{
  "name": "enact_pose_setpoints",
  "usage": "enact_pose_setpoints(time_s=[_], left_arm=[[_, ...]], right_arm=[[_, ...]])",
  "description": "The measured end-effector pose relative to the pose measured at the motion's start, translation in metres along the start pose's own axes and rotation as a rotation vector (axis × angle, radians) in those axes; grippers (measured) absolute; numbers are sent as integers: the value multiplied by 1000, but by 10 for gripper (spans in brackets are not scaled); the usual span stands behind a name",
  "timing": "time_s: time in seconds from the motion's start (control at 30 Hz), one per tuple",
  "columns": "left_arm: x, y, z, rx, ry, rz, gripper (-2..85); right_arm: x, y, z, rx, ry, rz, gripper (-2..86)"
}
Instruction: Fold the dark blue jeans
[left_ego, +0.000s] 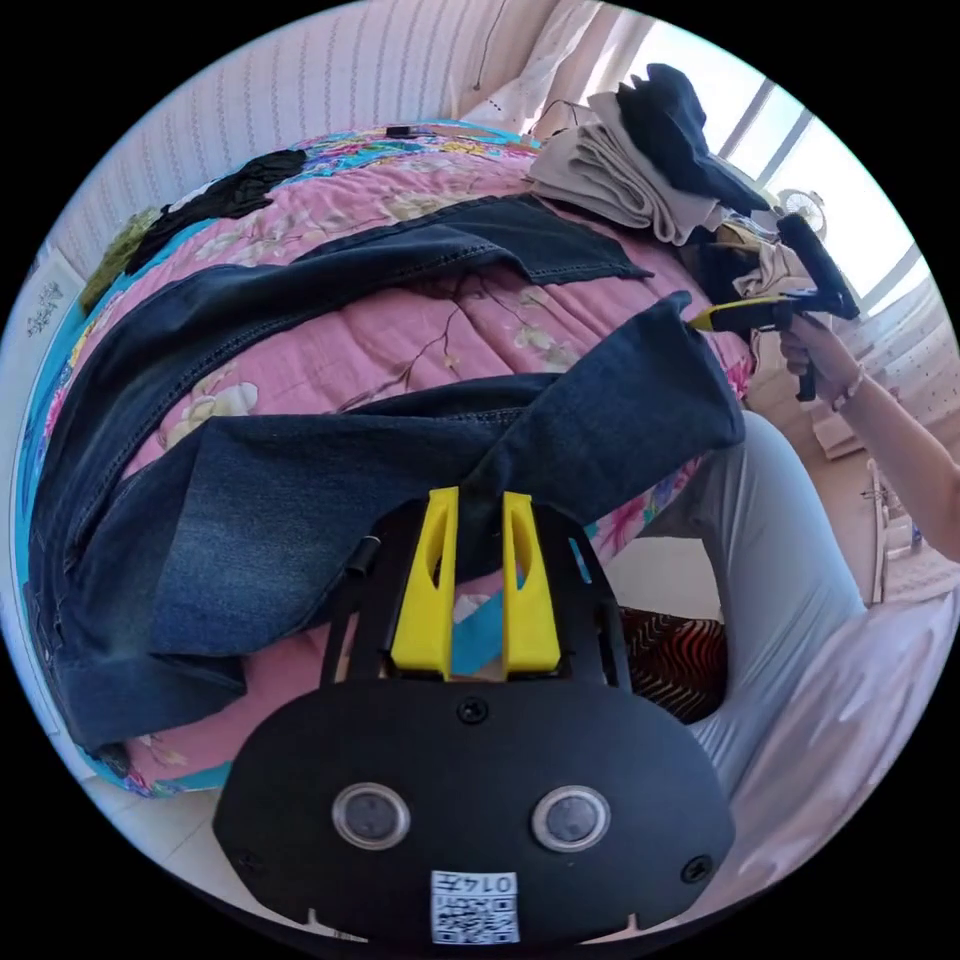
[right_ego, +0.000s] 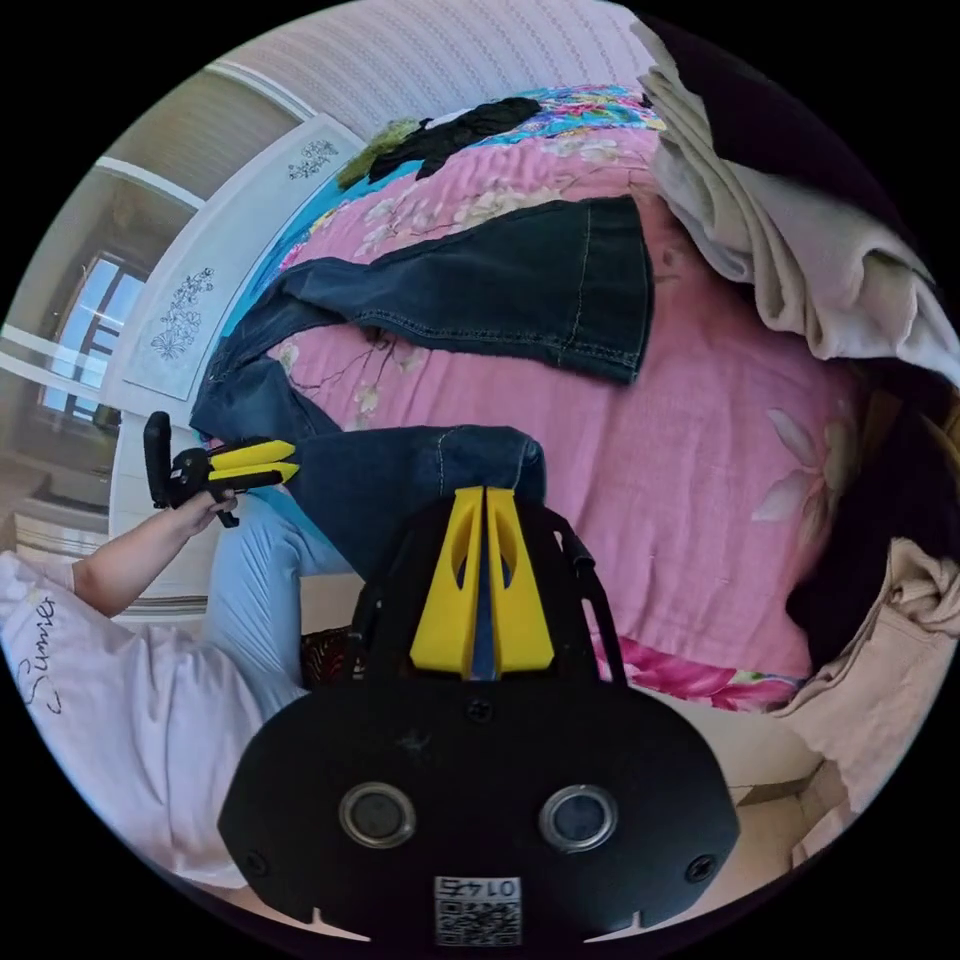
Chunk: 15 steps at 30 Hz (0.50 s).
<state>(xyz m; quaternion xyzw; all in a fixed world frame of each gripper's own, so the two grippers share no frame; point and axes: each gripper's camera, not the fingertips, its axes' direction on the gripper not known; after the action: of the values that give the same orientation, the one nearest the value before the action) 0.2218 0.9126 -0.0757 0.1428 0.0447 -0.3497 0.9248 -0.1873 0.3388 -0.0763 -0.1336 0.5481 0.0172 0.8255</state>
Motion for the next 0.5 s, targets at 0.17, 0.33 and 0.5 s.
enact_pose_setpoints(time_s=[0.17, 0.33, 0.5], left_arm=[[-3, 4, -51, 134, 59, -46, -4], [31, 20, -132, 423, 52, 151, -3], [53, 25, -87, 358, 89, 143, 2]], right_arm=[[-29, 2, -66, 171, 56, -118, -3], [-45, 55, -172, 588, 46, -202, -4], [-17, 119, -171, 572, 222, -128, -3]])
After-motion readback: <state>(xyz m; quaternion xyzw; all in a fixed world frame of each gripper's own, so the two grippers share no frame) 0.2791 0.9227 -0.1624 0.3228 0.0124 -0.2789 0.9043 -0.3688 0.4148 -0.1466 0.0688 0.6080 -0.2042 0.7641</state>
